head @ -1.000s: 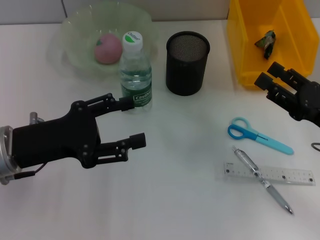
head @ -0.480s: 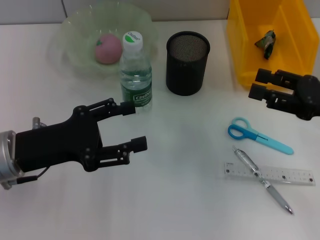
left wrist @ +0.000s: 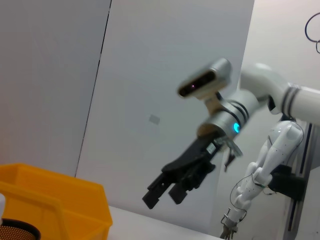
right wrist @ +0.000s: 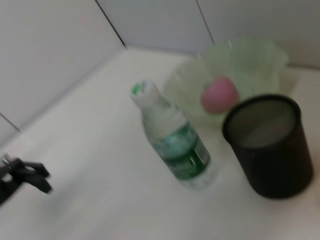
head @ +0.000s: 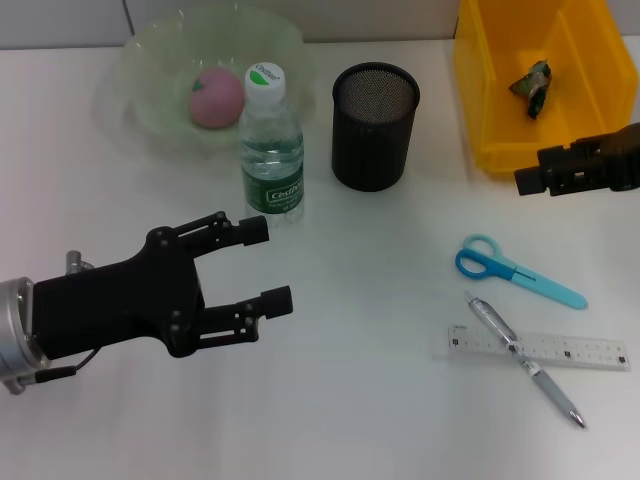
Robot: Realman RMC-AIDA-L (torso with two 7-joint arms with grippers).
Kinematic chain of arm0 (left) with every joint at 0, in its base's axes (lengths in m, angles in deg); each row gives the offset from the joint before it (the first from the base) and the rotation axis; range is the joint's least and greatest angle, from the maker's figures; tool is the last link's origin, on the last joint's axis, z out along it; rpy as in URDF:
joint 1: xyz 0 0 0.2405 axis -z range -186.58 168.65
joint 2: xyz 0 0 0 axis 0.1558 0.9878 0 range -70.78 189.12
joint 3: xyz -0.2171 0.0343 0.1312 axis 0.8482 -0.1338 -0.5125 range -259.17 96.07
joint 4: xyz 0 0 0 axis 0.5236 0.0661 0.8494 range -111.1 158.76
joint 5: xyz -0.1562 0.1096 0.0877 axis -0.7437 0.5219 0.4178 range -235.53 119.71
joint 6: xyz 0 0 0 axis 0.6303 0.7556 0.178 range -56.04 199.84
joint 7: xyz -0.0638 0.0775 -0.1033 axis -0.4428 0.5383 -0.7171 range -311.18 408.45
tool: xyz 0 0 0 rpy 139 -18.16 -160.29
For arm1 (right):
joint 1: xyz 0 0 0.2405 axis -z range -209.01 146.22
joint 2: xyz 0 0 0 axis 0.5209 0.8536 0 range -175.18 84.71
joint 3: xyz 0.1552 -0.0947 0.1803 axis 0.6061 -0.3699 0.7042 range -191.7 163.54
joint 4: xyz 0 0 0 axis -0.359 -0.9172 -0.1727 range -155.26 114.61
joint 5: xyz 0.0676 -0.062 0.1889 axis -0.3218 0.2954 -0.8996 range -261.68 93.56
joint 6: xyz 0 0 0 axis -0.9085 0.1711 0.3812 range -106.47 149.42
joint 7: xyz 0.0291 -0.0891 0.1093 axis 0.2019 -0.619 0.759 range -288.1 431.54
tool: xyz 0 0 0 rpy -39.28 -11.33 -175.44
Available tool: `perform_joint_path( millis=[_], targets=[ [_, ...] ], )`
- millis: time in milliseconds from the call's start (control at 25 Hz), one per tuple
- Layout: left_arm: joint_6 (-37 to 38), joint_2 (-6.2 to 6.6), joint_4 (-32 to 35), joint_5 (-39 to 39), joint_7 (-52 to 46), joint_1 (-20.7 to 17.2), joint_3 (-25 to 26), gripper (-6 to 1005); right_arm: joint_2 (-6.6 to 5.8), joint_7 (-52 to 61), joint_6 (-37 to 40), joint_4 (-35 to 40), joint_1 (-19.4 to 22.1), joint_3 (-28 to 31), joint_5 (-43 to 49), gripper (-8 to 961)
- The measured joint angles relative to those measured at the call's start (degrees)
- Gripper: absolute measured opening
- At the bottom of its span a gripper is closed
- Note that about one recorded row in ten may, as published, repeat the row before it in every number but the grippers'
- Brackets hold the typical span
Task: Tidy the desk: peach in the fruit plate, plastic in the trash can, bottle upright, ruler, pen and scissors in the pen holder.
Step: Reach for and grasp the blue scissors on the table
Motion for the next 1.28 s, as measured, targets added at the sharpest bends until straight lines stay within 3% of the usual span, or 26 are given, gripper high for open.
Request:
perform_joint_path(
  millis=[120, 320, 440, 480, 520, 560, 640, 720, 1280],
  targets=[
    [0.0, -0.01, -0.4, 0.0, 0.0, 0.0, 0.0, 812, -1.04, 3.9, 2.8, 0.3, -7.3, -0.3, 9.9, 695],
    [0.0, -0.02, -0.5, 0.0, 0.0, -0.1, 0.0, 812, -0.63, 5.6, 2.5, 0.5, -11.9, -5.0, 19.1, 693],
    [0.0, -0.03, -0.7, 0.0, 0.0, -0.2, 0.0, 812, 0.17, 6.0, 1.9, 0.6, -12.8, -7.6, 21.6, 693],
    [0.0, -0.03, -0.7, 0.0, 0.0, -0.2, 0.0, 812, 0.84, 6.1, 1.3, 0.6, -13.2, -9.0, 23.1, 692],
    [0.0, -0.03, -0.9, 0.0, 0.0, -0.2, 0.1, 812, 2.54, 6.2, -0.4, 0.8, -13.6, -11.9, 27.0, 692],
    [0.0, -0.03, -1.4, 0.0, 0.1, 0.0, 0.2, 812, 2.54, 6.2, -0.4, 0.8, -13.6, -11.9, 27.0, 692],
    [0.0, -0.03, -1.5, 0.0, 0.1, 0.1, 0.2, 812, 4.05, 6.4, -2.4, 0.7, -13.9, -14.9, 31.1, 692],
    [0.0, -0.03, -1.7, 0.0, 0.1, 0.3, 0.2, 812, 4.78, 7.3, -5.3, -1.0, -14.1, -19.9, 33.6, 692],
    [-1.0, -0.03, -1.8, 0.0, 0.8, 0.4, 0.1, 812, 4.8, 7.5, -10.9, -5.5, -13.8, -28.9, 33.6, 688]
  ],
)
